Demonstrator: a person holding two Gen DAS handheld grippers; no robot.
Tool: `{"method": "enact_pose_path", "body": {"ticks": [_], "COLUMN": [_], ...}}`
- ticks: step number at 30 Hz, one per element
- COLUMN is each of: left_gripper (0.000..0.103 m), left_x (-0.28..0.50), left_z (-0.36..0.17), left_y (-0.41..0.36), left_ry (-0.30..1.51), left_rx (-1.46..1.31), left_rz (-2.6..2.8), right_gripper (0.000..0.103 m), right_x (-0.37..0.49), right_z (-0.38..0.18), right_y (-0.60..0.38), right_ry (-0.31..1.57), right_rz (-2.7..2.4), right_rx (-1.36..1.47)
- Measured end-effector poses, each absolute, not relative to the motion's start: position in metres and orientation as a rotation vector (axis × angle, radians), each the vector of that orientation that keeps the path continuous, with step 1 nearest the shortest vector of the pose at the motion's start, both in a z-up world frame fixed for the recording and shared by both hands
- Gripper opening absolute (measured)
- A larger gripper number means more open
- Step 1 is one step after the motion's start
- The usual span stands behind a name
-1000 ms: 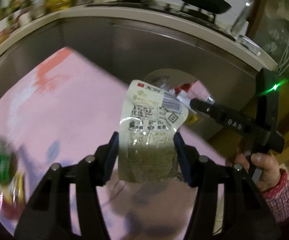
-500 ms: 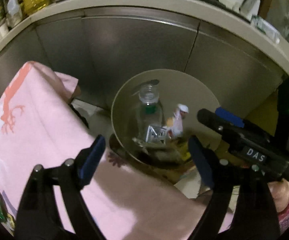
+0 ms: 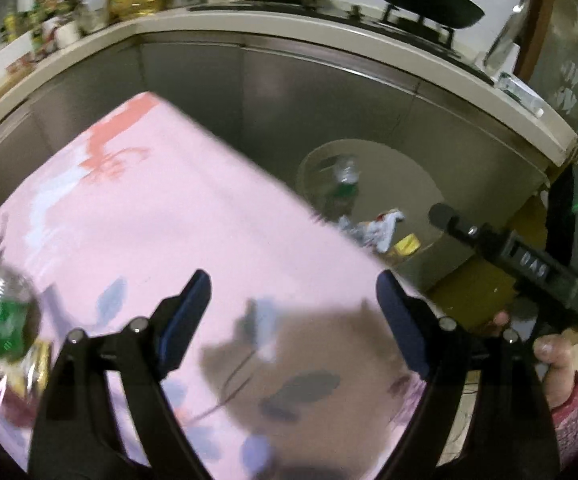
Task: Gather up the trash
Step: 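Move both open tools back over the remaining trash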
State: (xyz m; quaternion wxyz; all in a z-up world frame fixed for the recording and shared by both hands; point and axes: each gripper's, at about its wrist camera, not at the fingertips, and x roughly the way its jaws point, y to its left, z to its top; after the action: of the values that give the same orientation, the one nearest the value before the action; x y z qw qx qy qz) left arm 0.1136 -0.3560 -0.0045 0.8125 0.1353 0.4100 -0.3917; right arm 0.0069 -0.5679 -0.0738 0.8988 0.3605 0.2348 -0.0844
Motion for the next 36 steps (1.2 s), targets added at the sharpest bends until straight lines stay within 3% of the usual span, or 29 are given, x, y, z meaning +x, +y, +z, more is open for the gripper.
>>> {"method": "enact_pose_path", "body": {"ticks": [22, 36], "left_gripper": [0.081, 0.081], "left_x": [0.088, 0.096], "left_z": [0.008, 0.000], "left_y": [-0.136, -0.057], "left_ry": [0.745, 0.762], "left_rx": [0.230, 0.148], "left_rz": [-0.338, -0.201], "right_gripper": [0.071, 0.071], "right_x": [0.031, 0.057], "right_z": [-0.033, -0.033], "right_y": [-0.392, -0.313], "right_ry": [0.596, 0.699], "right_rz": [0.071, 0.184], "right_rx": [0.631, 0.532]}}
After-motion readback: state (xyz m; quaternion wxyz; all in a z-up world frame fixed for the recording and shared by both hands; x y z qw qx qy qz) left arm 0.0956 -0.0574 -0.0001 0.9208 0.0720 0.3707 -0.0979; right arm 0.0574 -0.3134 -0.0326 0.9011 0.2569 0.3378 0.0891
